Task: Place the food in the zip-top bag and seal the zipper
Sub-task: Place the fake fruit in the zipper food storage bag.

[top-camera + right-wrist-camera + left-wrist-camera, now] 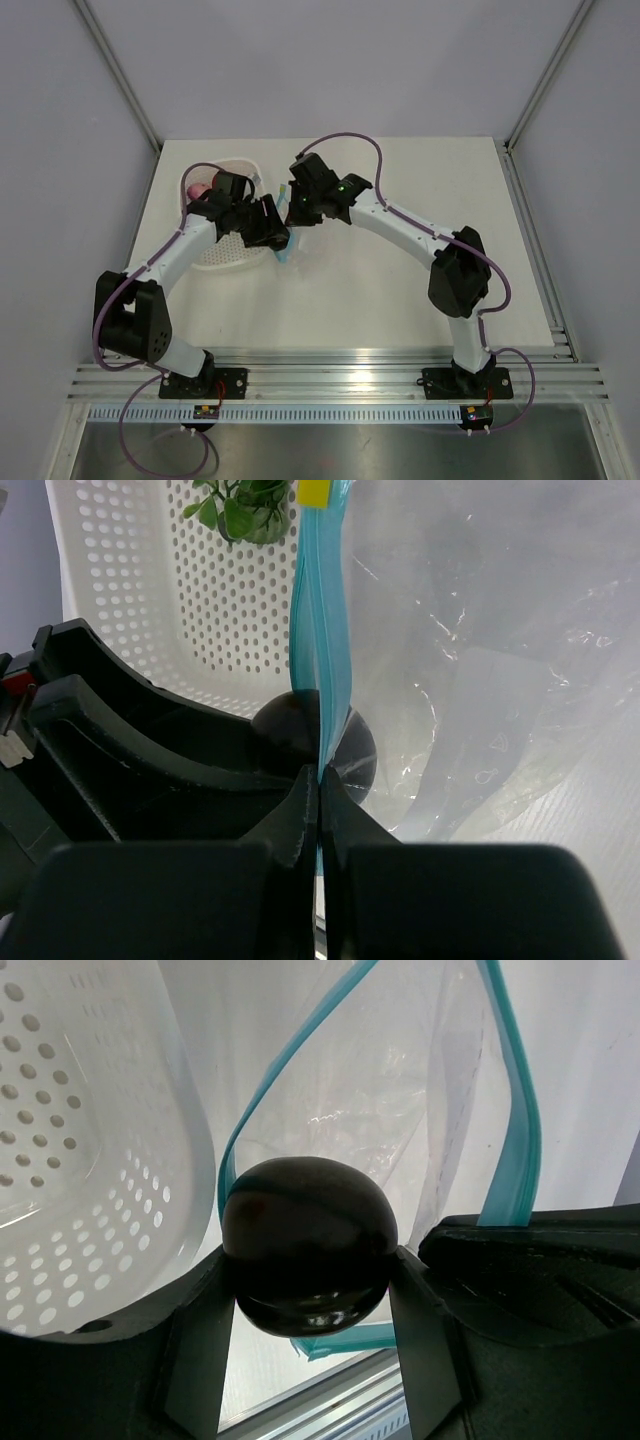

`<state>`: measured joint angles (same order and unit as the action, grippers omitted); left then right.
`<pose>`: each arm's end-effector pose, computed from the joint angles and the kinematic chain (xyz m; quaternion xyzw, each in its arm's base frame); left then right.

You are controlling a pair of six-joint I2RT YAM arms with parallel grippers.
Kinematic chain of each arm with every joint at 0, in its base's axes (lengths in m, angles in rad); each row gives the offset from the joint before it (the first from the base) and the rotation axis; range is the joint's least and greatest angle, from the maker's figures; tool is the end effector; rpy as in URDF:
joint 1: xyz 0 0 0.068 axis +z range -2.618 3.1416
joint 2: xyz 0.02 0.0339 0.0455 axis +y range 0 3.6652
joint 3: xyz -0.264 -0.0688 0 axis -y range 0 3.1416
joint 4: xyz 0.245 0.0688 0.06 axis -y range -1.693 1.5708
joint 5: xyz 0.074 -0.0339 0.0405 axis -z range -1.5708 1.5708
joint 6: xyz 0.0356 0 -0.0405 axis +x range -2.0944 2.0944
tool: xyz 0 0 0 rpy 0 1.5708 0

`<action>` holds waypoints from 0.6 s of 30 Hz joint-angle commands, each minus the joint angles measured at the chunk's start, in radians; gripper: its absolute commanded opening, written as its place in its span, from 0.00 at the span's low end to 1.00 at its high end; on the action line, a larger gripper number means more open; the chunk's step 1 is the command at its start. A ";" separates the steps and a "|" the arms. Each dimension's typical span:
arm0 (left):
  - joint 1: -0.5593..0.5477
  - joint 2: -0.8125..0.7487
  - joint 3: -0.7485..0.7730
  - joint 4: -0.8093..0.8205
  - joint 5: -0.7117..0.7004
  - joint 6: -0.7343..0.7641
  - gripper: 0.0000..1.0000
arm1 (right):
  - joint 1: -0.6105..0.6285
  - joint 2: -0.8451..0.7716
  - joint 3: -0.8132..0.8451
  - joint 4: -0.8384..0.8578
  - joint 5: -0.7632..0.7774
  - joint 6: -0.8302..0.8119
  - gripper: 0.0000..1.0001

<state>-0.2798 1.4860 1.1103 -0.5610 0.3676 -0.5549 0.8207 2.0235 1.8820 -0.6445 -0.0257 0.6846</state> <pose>0.2955 -0.0982 0.2561 -0.0716 0.9331 -0.2830 0.2098 0.3156 0.3400 0.2982 -0.0677 0.9214 0.2700 0.2710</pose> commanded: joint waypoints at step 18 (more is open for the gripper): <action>-0.039 0.020 0.100 0.050 -0.062 -0.007 0.00 | 0.028 -0.197 -0.273 0.218 -0.209 0.131 0.00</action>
<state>-0.3038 1.4868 1.1507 -0.6117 0.2840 -0.5499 0.8227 1.8740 1.6260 -0.4519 -0.1253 0.7898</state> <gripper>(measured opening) 0.590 0.011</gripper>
